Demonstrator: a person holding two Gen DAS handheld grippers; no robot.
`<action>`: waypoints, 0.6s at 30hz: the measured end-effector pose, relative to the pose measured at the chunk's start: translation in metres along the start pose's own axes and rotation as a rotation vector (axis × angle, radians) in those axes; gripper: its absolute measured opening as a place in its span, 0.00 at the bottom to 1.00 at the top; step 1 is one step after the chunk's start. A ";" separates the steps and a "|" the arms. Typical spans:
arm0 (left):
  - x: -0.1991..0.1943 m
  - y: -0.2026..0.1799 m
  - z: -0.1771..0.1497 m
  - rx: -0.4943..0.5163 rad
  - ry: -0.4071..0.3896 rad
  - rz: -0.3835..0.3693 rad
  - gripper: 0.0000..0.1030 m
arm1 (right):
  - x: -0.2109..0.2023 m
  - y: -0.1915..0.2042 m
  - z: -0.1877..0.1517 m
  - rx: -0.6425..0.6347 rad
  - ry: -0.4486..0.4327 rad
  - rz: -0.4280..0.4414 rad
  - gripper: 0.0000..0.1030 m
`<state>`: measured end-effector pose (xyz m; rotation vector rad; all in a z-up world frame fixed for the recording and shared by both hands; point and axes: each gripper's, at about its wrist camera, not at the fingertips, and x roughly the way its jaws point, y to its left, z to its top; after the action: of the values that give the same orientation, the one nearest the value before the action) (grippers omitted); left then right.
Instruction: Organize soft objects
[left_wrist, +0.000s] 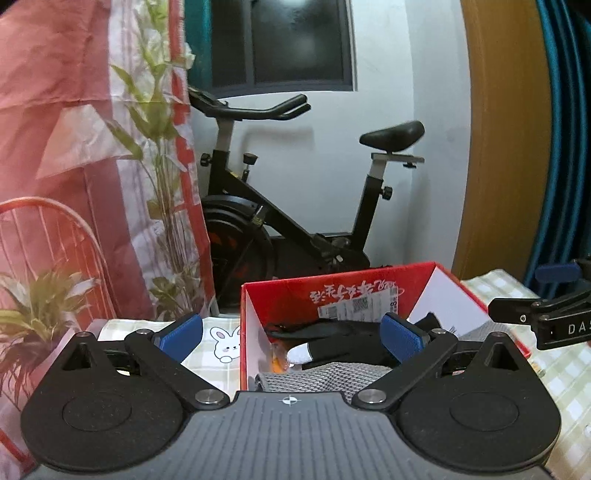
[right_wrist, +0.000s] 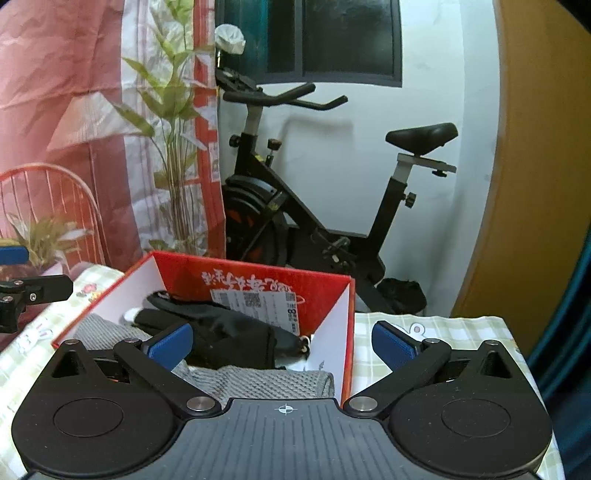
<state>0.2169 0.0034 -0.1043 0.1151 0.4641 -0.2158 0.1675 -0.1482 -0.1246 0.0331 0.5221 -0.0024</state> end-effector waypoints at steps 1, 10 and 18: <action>-0.003 0.002 0.002 -0.007 0.000 -0.022 1.00 | -0.004 0.001 0.002 0.004 -0.006 0.002 1.00; -0.041 0.006 0.015 0.001 -0.051 0.005 1.00 | -0.040 0.014 0.023 0.026 -0.042 0.042 1.00; -0.102 0.017 0.036 -0.072 -0.093 0.011 1.00 | -0.097 0.029 0.046 0.042 -0.098 0.060 1.00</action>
<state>0.1475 0.0323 -0.0245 0.0372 0.3779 -0.1930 0.1068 -0.1216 -0.0358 0.0893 0.4232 0.0435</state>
